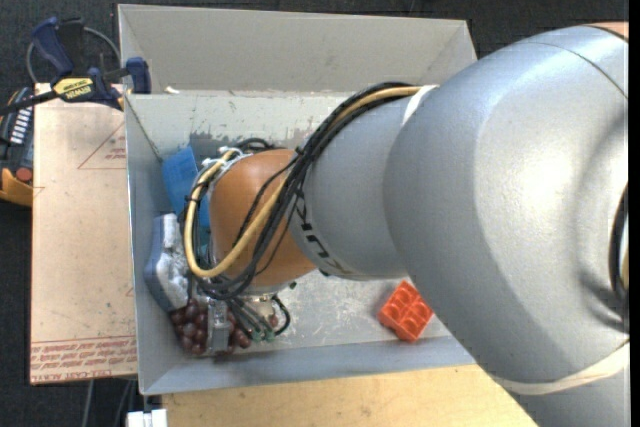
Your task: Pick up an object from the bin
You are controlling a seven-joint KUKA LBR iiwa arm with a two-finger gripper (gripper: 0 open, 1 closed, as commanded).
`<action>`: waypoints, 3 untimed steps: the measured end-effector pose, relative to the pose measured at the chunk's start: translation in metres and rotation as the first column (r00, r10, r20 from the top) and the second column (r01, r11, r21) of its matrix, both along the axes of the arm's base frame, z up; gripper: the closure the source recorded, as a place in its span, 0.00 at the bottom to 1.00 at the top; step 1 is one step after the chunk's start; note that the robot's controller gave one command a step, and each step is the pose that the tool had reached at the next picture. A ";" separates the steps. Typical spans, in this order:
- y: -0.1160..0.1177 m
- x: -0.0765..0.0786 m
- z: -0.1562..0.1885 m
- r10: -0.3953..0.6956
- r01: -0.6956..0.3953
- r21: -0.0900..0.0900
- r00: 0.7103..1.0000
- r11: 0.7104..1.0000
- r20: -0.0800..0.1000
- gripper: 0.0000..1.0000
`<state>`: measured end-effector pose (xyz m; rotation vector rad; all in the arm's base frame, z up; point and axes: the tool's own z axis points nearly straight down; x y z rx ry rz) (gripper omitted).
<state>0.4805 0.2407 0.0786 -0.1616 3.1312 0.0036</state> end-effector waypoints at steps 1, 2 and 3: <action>0.004 0.007 0.007 0.021 -0.021 -0.001 1.000 1.000 -0.002 1.00; -0.010 0.023 0.072 -0.012 0.012 0.002 1.000 1.000 0.004 1.00; 0.002 -0.001 0.017 0.024 -0.024 -0.005 1.000 1.000 -0.017 1.00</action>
Offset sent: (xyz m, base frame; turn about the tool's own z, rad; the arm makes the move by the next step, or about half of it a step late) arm 0.0217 -0.0099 0.0702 0.0100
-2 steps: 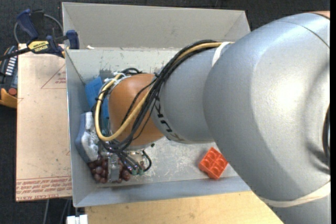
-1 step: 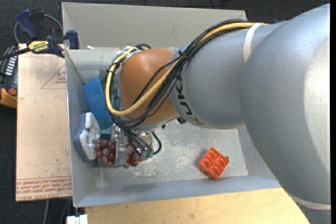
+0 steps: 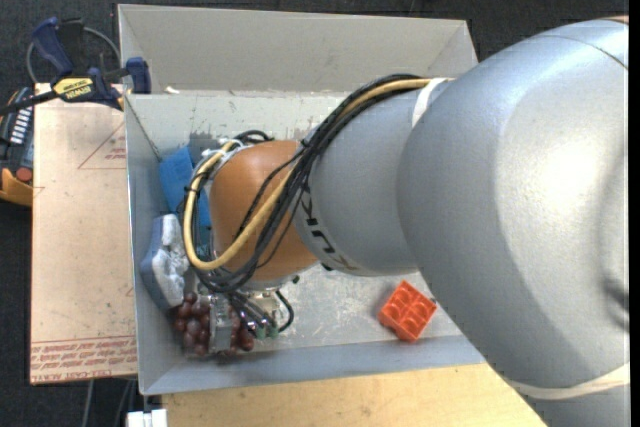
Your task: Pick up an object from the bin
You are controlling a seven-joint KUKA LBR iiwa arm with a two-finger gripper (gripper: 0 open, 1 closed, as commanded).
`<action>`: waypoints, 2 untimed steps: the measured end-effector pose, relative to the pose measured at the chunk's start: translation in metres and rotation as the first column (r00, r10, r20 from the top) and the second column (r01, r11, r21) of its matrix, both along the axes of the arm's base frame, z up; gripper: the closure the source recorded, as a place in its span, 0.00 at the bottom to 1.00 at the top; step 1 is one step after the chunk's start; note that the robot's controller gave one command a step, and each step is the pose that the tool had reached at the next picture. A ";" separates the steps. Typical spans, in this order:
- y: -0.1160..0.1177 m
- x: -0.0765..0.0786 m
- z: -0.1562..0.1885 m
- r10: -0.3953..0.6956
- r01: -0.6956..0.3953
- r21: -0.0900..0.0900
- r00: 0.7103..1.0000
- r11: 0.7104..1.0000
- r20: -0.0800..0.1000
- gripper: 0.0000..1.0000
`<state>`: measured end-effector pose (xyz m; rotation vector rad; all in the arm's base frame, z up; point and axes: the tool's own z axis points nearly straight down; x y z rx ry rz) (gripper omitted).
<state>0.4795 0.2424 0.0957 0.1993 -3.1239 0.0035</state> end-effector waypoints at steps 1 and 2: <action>-0.009 0.029 0.036 -0.082 0.082 0.010 0.996 0.997 0.023 1.00; -0.009 0.022 0.128 -0.022 0.022 0.003 1.000 1.000 0.007 1.00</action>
Offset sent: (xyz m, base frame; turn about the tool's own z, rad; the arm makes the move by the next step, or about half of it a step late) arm 0.0183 -0.0087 0.1867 -0.0146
